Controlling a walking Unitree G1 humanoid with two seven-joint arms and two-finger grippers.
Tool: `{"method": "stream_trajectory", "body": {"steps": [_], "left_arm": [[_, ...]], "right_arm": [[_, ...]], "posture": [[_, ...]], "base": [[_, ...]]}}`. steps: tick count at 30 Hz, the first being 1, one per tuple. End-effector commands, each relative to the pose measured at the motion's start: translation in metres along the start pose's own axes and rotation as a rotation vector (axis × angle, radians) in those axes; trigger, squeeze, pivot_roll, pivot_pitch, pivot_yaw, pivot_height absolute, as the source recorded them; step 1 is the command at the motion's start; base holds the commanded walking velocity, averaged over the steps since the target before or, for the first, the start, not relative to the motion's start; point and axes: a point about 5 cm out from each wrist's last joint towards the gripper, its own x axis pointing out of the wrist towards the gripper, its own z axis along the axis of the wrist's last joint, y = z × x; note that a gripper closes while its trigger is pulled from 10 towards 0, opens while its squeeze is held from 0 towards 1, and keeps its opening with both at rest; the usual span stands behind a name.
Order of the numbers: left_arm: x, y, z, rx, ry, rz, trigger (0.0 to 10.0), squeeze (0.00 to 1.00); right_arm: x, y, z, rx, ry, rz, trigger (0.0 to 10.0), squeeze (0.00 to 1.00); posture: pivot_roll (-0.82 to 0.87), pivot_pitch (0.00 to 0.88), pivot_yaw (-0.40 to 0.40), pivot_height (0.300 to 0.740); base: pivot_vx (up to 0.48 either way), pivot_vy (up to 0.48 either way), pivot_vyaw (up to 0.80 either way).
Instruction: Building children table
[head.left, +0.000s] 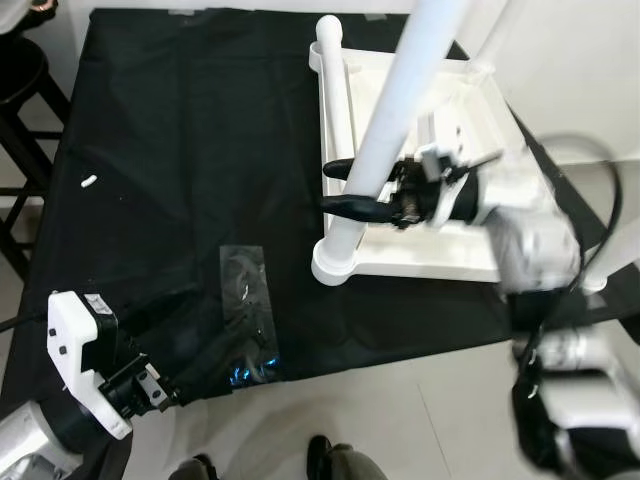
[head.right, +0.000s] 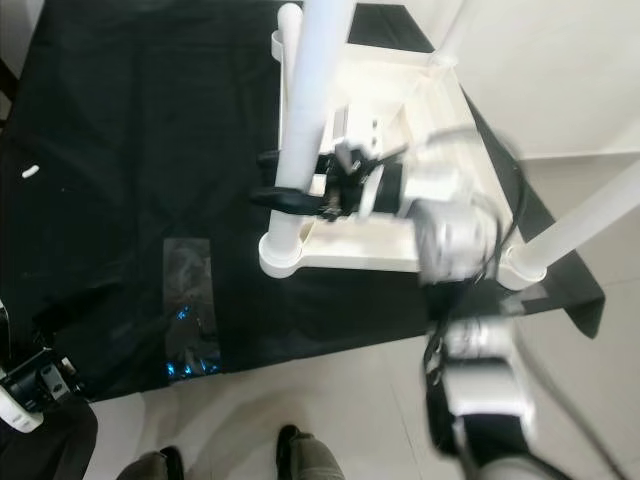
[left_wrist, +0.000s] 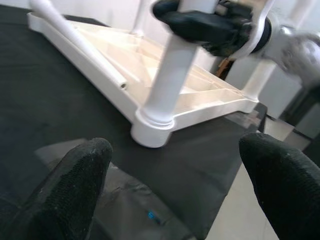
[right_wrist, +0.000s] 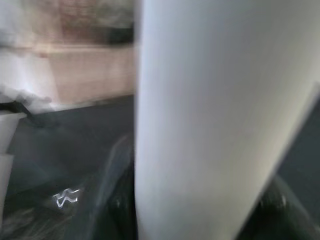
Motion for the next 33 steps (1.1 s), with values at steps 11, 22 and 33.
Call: {"method": "stream_trajectory", "body": {"steps": [11, 22, 33], "left_arm": [[0.006, 0.007, -0.004, 0.002, 0.017, -0.034, 10.0, 0.0], [0.007, 0.008, -0.004, 0.004, 0.008, -0.023, 10.0, 0.0], [0.007, 0.004, -0.003, 0.005, 0.0, -0.021, 10.0, 0.0]], "right_arm": [[0.01, 0.059, -0.037, -0.048, 0.299, -0.614, 0.0, 0.0], [0.018, 0.071, -0.018, 0.083, 0.145, -0.5, 10.0, 1.0], [0.006, 0.025, 0.006, -0.068, 0.081, 0.143, 10.0, 0.0]], "posture": [[0.04, 0.264, -0.11, 0.74], [0.04, 0.269, -0.114, 0.74], [0.05, 0.28, -0.135, 0.74]], "base": [[0.0, 0.0, 0.0], [0.0, 0.0, 0.0], [0.0, 0.0, 0.0]]}}
